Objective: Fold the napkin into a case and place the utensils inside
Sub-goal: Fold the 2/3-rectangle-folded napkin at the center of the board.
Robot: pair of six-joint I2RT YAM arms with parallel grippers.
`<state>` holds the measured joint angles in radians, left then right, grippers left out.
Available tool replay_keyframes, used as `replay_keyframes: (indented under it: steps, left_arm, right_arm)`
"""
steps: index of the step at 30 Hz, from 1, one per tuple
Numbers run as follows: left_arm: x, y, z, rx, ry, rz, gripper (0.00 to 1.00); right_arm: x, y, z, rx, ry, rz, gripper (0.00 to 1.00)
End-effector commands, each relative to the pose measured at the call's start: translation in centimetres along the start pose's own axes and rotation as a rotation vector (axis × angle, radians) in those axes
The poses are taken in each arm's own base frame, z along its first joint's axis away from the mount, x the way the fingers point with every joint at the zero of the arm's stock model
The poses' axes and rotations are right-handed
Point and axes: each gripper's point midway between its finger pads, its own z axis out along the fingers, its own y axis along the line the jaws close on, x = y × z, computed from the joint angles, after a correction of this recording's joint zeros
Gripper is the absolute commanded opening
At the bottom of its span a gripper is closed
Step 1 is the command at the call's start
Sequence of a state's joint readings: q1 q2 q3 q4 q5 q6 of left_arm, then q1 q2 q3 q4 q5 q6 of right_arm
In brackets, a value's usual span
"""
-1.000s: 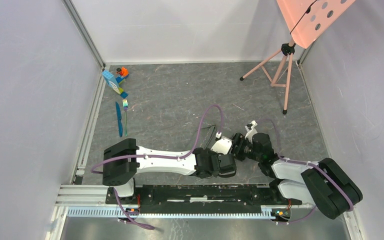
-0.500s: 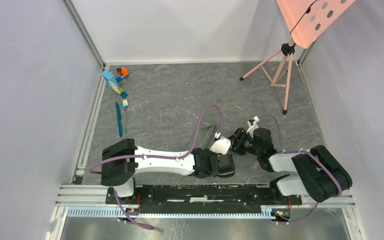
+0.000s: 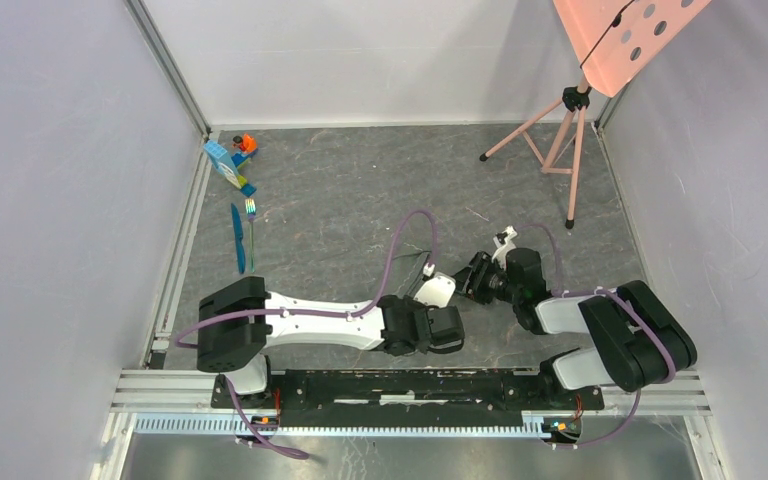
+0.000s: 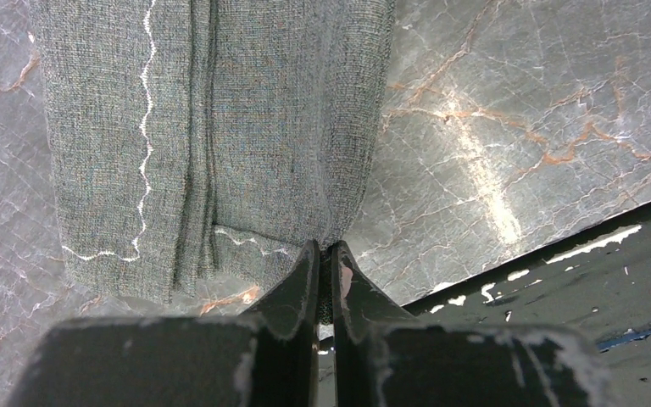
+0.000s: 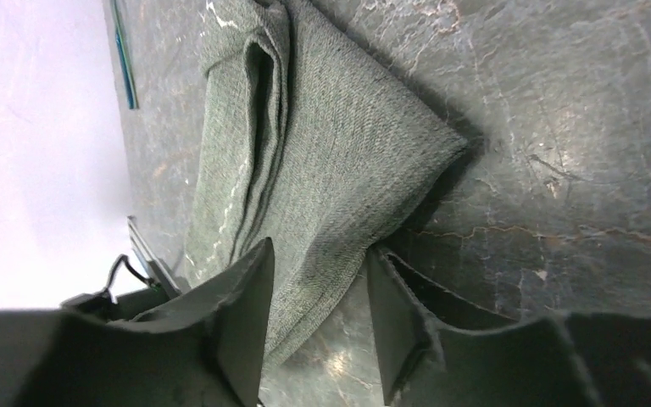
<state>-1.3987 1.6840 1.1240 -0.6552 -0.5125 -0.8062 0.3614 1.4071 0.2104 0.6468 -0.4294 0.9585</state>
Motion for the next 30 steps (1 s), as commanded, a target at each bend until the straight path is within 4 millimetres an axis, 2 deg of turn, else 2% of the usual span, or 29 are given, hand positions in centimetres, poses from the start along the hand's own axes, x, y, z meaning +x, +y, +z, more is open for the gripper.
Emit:
replay_keyframes:
  steps: [1,2,5,9,14,21,24,25,26,30]
  left_arm:
    - [-1.6,-0.5,-1.0,0.049,-0.044,-0.052,0.02]
    - [-1.7,-0.6,-1.1,0.056,-0.046,-0.054,0.02]
    - [-2.1,-0.7,-1.4,0.061,-0.056,-0.059,0.02]
    - [-2.7,-0.3,-1.8,0.061,-0.069,-0.065,0.02]
    - [-3.2,-0.3,-2.3,0.071,-0.08,-0.068,0.02]
    - [-3.0,-0.6,-2.2,0.079,-0.068,-0.064,0.02]
    - [-3.0,-0.5,-2.2,0.081,-0.069,-0.065,0.02]
    - [-3.0,-0.5,-2.3,0.081,-0.07,-0.064,0.02]
    - [-3.0,-0.5,-2.2,0.081,-0.07,-0.063,0.02]
    - [-2.4,-0.8,-1.8,0.087,-0.047,-0.038,0.02]
  right_arm:
    - [-0.7,1.4,-0.2,-0.05,-0.001,-0.074,0.57]
    - [-0.5,1.2,-0.3,-0.042,0.002,-0.081,0.64]
    - [0.0,1.4,-1.1,-0.06,-0.002,-0.077,0.76]
    - [1.1,1.6,-2.2,-0.09,-0.01,-0.037,0.78]
    - [2.8,2.3,-2.6,-0.124,0.026,-0.006,0.76]
    - [5.8,3.9,-3.0,-0.186,0.063,0.074,0.76]
    - [6.3,4.7,-2.9,-0.201,0.061,0.102,0.77]
    - [6.8,4.1,-3.1,-0.19,0.062,0.116,0.76]
    - [6.8,4.1,-3.1,-0.19,0.063,0.124,0.74]
    - [6.6,4.5,-3.0,-0.202,0.057,0.141,0.56]
